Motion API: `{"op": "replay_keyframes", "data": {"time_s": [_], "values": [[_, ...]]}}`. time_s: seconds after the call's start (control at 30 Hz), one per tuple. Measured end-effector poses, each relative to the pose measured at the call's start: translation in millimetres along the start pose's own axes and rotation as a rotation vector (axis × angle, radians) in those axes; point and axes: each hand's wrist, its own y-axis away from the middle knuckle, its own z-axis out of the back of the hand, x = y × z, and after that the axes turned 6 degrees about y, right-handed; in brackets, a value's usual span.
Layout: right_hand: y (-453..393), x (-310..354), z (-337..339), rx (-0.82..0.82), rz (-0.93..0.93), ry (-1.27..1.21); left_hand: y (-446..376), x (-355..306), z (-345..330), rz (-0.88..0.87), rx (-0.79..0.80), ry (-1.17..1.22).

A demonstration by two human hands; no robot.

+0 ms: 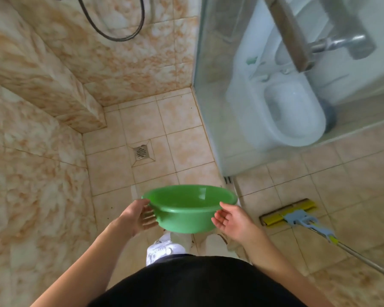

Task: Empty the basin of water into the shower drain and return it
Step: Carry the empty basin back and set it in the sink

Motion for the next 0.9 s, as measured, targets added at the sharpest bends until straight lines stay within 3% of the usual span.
{"op": "replay_keyframes", "data": {"time_s": [0.17,0.43,0.9], "values": [[17.9,5.1,61.7,-0.044,0.022,-0.134,15.6,21.5,-64.4,-0.013,0.008,-0.166],[42.0,1.8,156.2,-0.058,0.099,-0.333,39.0,67.0,-153.2,-0.04,0.036,-0.211],[123.1,37.6,283.2,-0.064,0.445,-0.66,94.7,106.6,-320.0,0.02,0.123,-0.416]]}}
